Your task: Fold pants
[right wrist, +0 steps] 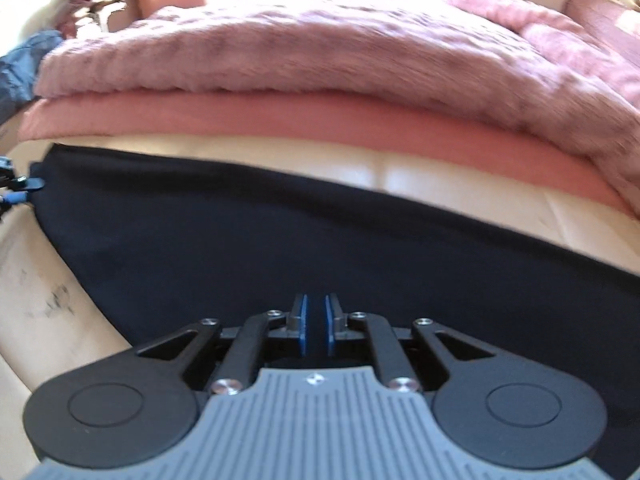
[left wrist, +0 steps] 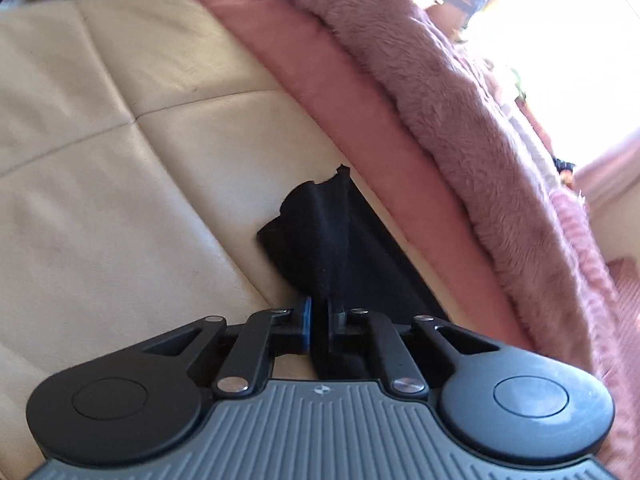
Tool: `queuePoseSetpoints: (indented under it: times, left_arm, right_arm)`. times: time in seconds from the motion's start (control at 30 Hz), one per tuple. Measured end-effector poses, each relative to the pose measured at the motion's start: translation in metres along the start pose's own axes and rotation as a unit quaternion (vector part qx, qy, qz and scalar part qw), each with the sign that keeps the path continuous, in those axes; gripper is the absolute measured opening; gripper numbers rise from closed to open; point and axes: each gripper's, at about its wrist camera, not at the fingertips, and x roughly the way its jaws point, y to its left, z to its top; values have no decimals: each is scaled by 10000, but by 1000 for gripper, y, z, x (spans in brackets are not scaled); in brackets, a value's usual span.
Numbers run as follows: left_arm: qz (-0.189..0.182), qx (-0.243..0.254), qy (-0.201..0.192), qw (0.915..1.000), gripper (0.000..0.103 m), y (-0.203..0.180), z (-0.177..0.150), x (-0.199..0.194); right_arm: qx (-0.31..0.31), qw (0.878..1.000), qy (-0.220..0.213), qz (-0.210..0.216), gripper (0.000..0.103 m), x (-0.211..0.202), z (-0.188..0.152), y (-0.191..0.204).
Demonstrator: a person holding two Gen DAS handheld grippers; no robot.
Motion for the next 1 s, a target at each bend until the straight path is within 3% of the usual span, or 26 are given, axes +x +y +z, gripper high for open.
queuePoseSetpoints:
  times: [0.17,0.33,0.43,0.57,0.7,0.87,1.0]
  left_arm:
    - [441,-169,-135,9988,6,9,-2,-29]
    - [822,-301,-464,9951,6,38,2,-77]
    - [840,-219,-773,9932,6,44,9,-111]
    - [564,190,-994,9933,6,23,9,-142]
    - [84,1094,-1205,9866,6,-33,-12,-160]
    - [-477,2348,-1288,9623,6,-109,-58,-163]
    - [-813,3048,-904,9446,6,-156,-109,-140]
  right_arm:
    - [89,9996,228,-167,5,-13,-21,-14]
    - [-49,9989,415,210,6,-24,-32,5]
    - [-253,9974,455,497,6,-29,-35,26]
    - [-392,9955,334,798,6,-40,-33,47]
    - [-392,9949,205,906,6,-55,-35,51]
    - [-176,9965,55,817,6,-77,-38,38]
    - [82,9976,-18,684,6,-96,-47,19]
